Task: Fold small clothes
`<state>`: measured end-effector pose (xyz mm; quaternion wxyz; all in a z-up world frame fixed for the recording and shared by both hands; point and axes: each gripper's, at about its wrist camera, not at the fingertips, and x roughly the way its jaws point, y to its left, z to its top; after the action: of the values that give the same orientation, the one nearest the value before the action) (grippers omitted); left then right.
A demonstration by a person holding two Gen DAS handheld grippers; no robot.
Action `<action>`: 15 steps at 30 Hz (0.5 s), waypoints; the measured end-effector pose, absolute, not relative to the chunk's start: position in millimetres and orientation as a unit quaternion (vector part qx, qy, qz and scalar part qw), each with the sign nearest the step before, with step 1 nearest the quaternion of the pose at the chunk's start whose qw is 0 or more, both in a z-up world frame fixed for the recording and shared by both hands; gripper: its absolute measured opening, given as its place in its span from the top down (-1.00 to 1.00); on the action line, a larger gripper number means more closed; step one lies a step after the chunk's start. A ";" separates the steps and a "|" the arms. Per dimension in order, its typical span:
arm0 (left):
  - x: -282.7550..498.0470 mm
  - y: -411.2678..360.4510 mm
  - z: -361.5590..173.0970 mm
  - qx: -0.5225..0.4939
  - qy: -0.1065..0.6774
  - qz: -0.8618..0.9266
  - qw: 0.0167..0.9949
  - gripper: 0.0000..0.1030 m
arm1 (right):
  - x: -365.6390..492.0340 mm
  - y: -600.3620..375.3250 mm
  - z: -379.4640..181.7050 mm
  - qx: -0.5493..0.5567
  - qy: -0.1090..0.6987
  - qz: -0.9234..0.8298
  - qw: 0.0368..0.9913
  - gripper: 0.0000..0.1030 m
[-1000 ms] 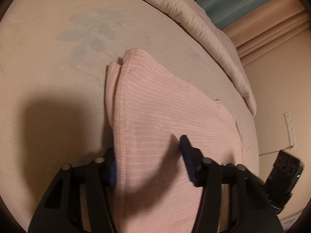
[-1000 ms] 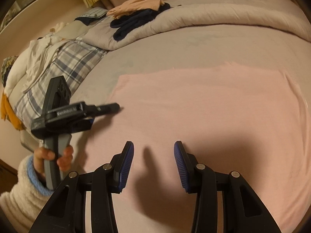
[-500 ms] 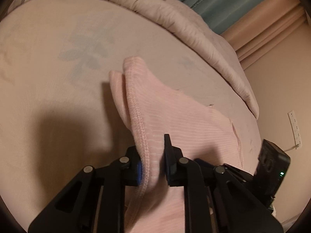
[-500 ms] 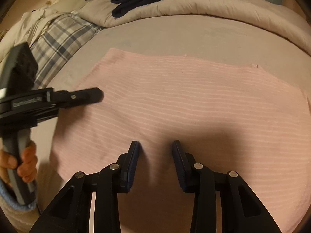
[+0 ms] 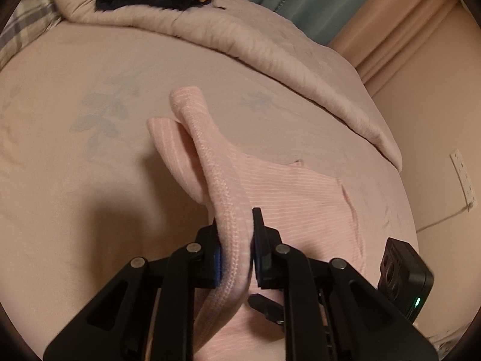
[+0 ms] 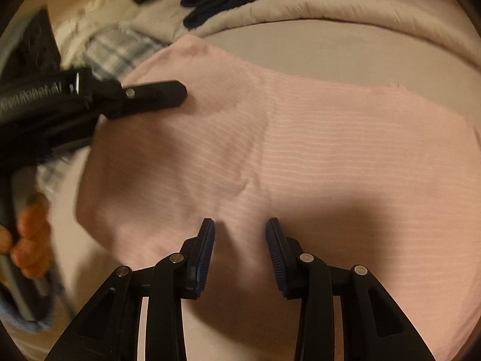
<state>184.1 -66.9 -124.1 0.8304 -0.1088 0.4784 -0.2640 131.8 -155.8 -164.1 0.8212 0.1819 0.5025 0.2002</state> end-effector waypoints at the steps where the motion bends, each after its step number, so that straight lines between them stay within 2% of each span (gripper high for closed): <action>1: 183.1 -72.1 -121.0 -0.103 0.477 -0.265 0.832 0.71 | 130.1 -169.3 -163.6 0.210 0.494 0.198 0.820 0.24; 7: 177.3 -120.4 -115.4 -0.055 0.479 -0.278 0.831 0.71 | 125.4 -265.3 -175.3 0.409 0.426 0.173 0.788 0.22; 10: 174.0 -146.1 -118.8 -0.040 0.487 -0.285 0.825 0.71 | 125.1 -295.3 -187.5 0.482 0.394 0.192 0.759 0.13; 11: 173.2 -154.9 -120.5 -0.035 0.488 -0.290 0.822 0.71 | 127.8 -300.6 -192.7 0.504 0.386 0.198 0.747 0.05; 12: 172.3 -167.7 -125.1 -0.025 0.492 -0.292 0.820 0.70 | 129.8 -303.4 -197.8 0.521 0.382 0.203 0.735 -0.11; 14: 171.9 -181.9 -135.0 -0.018 0.508 -0.292 0.811 0.69 | 137.6 -311.8 -214.4 0.564 0.382 0.200 0.704 -0.17; 15: 172.0 -193.5 -145.1 -0.010 0.525 -0.298 0.797 0.58 | 140.3 -313.9 -219.5 0.579 0.379 0.198 0.694 -0.17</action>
<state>172.0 -193.5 -145.1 0.7973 -0.0104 0.5248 -0.2980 140.3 -313.9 -219.5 0.6943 0.5790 0.3789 0.1976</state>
